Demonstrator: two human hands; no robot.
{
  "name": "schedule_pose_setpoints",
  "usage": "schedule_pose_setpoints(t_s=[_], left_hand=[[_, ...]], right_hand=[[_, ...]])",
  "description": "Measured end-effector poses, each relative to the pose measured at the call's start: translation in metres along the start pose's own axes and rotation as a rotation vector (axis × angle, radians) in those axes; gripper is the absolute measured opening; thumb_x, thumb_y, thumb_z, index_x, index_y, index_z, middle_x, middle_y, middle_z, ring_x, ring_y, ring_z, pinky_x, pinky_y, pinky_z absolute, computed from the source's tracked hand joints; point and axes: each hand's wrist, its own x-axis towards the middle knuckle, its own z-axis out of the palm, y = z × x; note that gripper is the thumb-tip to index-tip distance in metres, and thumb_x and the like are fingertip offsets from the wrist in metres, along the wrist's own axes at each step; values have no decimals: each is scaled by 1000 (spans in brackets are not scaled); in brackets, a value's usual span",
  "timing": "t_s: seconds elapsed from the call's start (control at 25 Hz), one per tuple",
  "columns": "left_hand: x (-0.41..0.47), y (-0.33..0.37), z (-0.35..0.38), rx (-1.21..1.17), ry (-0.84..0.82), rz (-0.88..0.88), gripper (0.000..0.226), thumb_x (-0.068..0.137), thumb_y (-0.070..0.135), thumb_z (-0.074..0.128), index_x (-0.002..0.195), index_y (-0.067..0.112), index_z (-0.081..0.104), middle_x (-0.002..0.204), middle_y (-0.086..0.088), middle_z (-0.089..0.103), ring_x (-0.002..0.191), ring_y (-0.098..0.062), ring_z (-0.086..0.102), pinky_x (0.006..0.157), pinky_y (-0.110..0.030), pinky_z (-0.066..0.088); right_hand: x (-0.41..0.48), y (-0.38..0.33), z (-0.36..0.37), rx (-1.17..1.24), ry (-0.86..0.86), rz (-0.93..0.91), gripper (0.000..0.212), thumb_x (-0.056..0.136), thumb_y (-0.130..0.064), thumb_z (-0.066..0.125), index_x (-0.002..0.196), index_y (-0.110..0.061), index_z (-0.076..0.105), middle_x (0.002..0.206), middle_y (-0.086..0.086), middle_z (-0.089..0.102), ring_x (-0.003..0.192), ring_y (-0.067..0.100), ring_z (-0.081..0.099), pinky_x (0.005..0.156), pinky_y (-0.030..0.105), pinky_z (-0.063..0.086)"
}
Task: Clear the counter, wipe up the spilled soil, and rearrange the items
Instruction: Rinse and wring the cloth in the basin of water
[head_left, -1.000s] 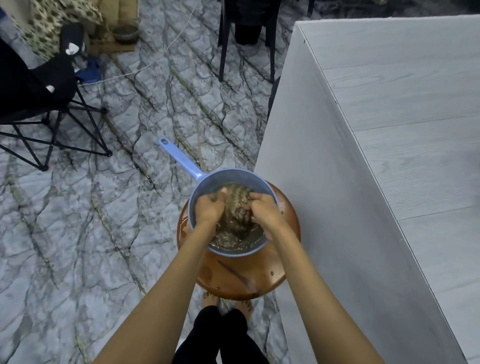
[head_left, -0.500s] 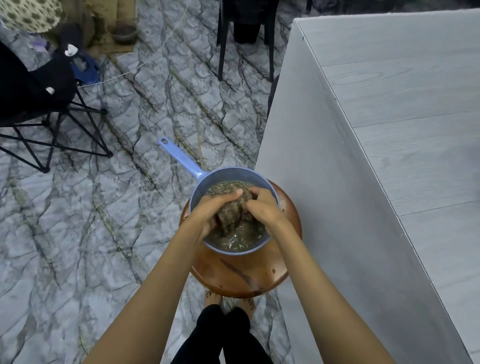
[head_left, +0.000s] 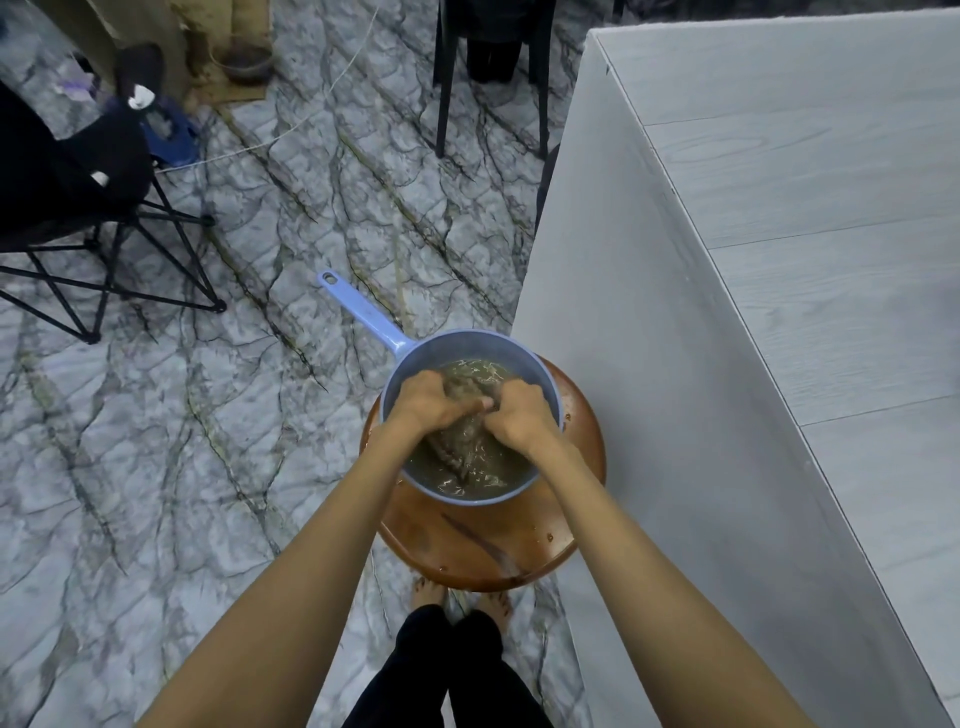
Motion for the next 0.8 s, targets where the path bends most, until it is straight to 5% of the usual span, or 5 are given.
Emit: schedule_pose_setpoints(t_s=[0.2, 0.44, 0.56, 0.72, 0.8], left_hand=[[-9, 2, -7, -181, 149, 4, 47, 91, 45, 45, 107, 2, 56, 104, -18, 63, 113, -36, 53, 85, -36, 39], [-19, -6, -9, -388, 286, -44, 45, 90, 40, 50, 120, 8, 55, 121, -17, 60, 115, -33, 52, 90, -36, 42], [-19, -9, -7, -341, 320, -20, 44, 89, 38, 53, 118, 5, 56, 120, -19, 61, 114, -35, 53, 91, -38, 43], [-25, -6, -1, -249, 366, 19, 46, 88, 38, 53, 116, 2, 55, 118, -20, 62, 113, -36, 54, 90, -38, 43], [-23, -6, 0, -249, 375, 11, 46, 89, 38, 52, 117, 1, 54, 118, -21, 61, 114, -37, 53, 90, -39, 43]], right_hand=[[3, 3, -4, 483, 94, 58, 34, 89, -10, 59, 121, -2, 60, 126, 13, 62, 115, 25, 58, 95, 27, 43], [5, 4, 10, 740, -40, 148, 43, 82, -35, 67, 114, -6, 64, 118, 8, 66, 109, 21, 60, 85, 25, 48], [2, 1, 21, 818, 111, 264, 36, 83, -31, 67, 101, 0, 66, 103, 13, 68, 93, 22, 60, 70, 23, 46], [-2, -6, 23, 851, 190, 424, 35, 95, -29, 50, 77, -2, 64, 82, 12, 61, 85, 26, 54, 74, 30, 41], [-5, -6, 22, 942, 97, 382, 26, 94, -31, 52, 92, -8, 64, 97, 6, 60, 96, 22, 54, 82, 29, 41]])
